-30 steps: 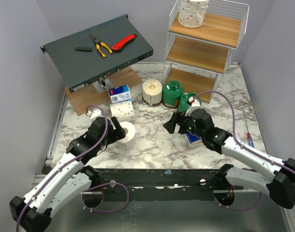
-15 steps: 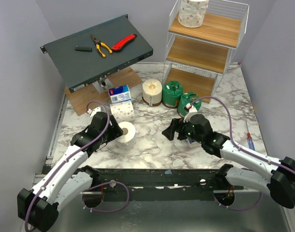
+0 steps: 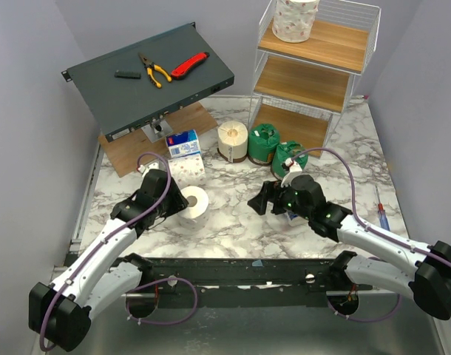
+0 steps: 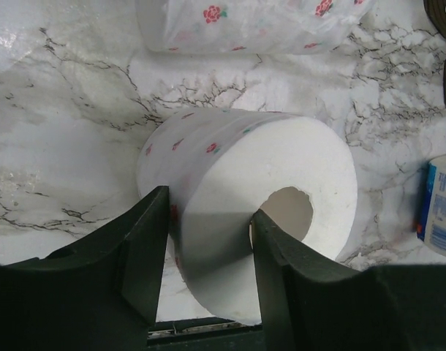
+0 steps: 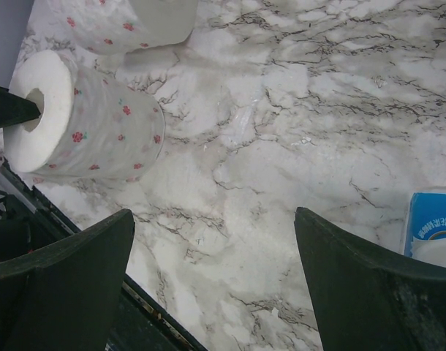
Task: Place and organize the paper towels onto the shelf
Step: Pick up the paper towel from the center of the board.
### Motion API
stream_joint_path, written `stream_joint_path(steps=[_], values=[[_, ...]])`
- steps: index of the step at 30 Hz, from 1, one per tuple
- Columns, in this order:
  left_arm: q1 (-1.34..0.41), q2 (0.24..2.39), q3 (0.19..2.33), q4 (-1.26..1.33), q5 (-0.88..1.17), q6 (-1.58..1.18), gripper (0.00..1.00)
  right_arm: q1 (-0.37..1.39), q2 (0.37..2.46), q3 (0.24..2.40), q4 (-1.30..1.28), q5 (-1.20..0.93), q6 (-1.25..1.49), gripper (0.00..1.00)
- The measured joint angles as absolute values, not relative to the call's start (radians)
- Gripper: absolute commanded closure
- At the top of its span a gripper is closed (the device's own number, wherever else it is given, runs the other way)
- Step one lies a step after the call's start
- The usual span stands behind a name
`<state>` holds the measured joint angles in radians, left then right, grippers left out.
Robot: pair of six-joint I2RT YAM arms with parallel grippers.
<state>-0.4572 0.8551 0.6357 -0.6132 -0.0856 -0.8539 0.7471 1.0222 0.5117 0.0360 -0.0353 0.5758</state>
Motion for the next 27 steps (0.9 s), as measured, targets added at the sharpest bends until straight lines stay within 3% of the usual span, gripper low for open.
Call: stream_joint_path(steps=[5,16,27], values=[[-0.457,0.853,0.636,-0.603,-0.066,-0.846,0.66,0.747,1.022,0.513,0.03,-0.034,0.575,0.03],[-0.477,0.842,0.646,-0.577,0.012,-0.832,0.69,0.747,1.022,0.592,-0.065,0.104,0.562,0.0],[-0.625,1.072,0.785,-0.446,0.027,-0.854,0.71,0.747,0.972,0.632,-0.138,0.242,0.648,0.0]])
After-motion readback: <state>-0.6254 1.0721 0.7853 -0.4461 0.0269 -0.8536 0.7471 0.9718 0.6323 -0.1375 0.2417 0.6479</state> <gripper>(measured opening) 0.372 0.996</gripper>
